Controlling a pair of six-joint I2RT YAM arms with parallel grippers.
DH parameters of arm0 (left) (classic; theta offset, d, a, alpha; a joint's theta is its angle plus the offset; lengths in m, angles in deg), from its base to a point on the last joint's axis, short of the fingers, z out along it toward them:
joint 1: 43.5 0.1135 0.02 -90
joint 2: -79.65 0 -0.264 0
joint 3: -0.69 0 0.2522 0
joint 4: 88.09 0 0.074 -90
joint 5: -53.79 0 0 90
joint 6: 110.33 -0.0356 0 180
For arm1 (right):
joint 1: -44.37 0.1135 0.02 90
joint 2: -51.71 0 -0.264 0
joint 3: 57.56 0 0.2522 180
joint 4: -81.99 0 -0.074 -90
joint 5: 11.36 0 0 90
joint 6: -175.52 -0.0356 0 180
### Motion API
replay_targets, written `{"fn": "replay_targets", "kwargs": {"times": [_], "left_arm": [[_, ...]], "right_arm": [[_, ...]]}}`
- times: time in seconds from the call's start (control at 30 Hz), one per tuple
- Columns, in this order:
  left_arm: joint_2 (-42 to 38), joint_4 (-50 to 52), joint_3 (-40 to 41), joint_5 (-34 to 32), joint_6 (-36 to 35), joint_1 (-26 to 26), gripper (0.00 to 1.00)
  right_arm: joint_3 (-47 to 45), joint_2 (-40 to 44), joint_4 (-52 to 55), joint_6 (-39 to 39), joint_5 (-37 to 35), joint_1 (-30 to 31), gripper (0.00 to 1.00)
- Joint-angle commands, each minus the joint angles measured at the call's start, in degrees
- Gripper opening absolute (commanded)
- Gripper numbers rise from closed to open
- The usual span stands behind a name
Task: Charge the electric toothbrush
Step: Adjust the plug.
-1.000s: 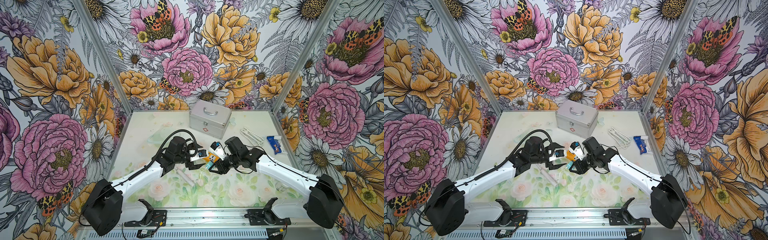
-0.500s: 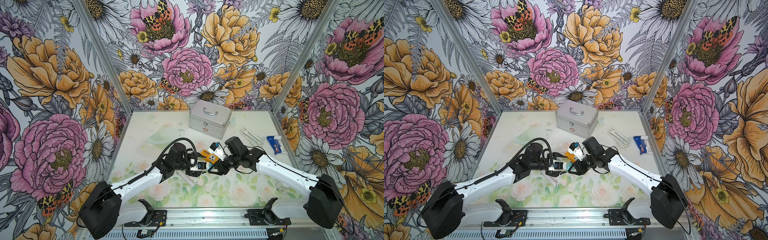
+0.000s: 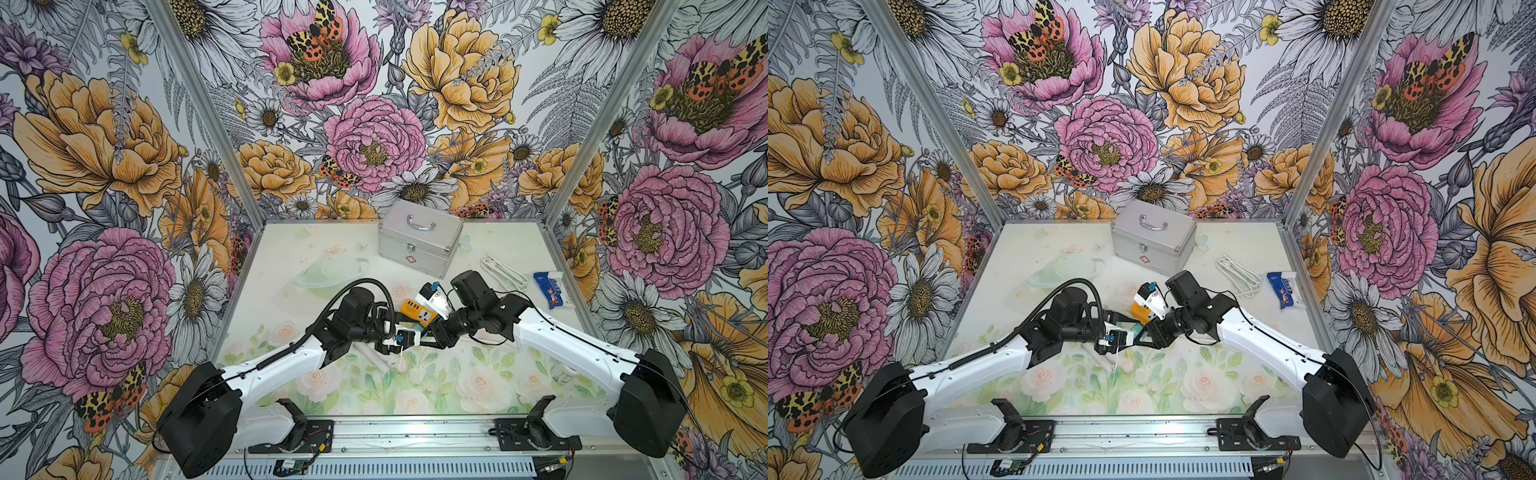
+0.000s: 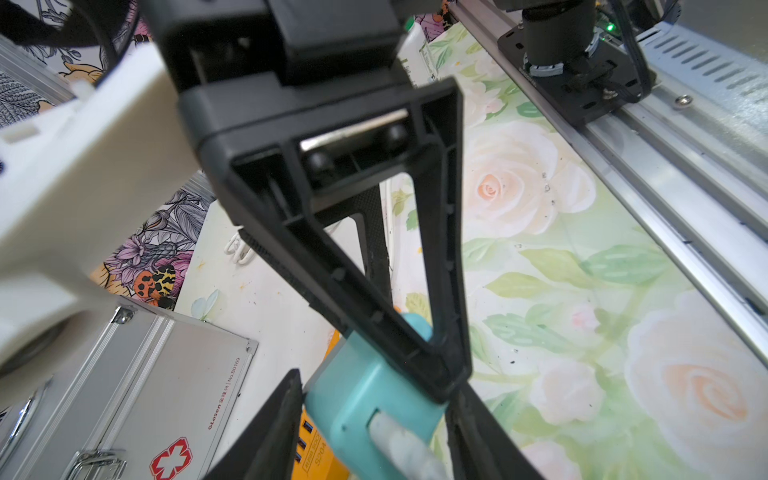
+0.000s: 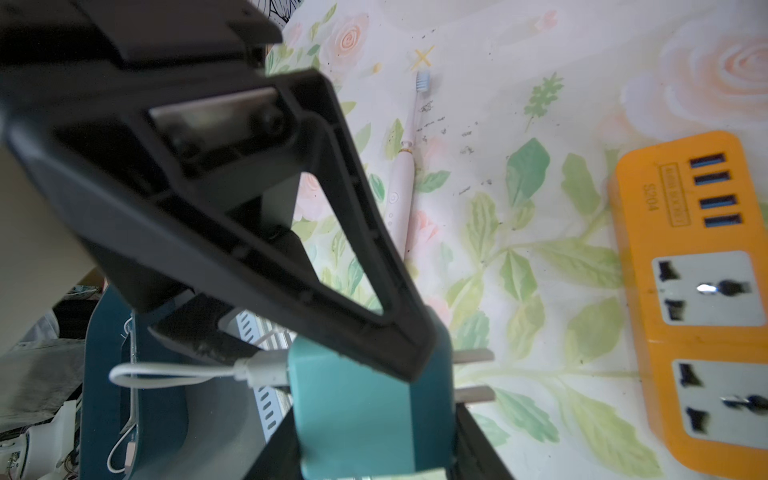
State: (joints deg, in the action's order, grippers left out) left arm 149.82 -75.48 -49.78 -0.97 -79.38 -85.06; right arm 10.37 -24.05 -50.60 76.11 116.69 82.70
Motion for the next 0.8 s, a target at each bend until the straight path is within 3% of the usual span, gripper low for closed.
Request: {"fn": "replay_targets", "kwargs": {"times": [0.0, 0.13, 0.27, 0.4, 0.47, 0.5, 0.67, 0.77], "left_arm": [[-0.74, -1.53, 0.23, 2.23, -0.17, -0.63, 0.43], [-0.56, -0.48, -0.11, 1.96, -0.82, -0.72, 0.27], [-0.11, -0.17, -0.38, 2.17, -1.07, -1.11, 0.21], [0.84, -0.17, -0.89, 1.05, -1.52, -2.1, 0.35], [1.02, -0.17, -0.91, 0.58, -2.15, -2.29, 0.52], [1.1, -0.17, -0.97, 0.19, -2.5, -2.24, 0.55], [1.46, -0.37, -1.54, 0.64, -4.8, -2.25, 0.58], [1.72, 0.83, -2.04, 1.37, -7.05, -2.19, 0.54]], "right_arm": [[1.81, 0.91, -0.6, 0.94, 1.56, 0.02, 0.4], [1.99, 0.23, -0.43, 1.09, 1.57, 0.0, 0.4], [2.42, -0.39, -0.33, 1.29, 2.02, -0.01, 0.4], [2.86, -0.73, -0.14, 1.7, 2.95, 0.0, 0.4], [3.18, -0.96, 0.26, 2.11, 3.42, -0.01, 0.4], [3.26, -1.14, 0.52, 2.18, 3.51, 0.04, 0.4], [3.45, -1.4, 1.23, 2.48, 4.53, 0.04, 0.4], [3.47, -0.93, 1.68, 2.57, 4.54, 0.08, 0.4]]}}
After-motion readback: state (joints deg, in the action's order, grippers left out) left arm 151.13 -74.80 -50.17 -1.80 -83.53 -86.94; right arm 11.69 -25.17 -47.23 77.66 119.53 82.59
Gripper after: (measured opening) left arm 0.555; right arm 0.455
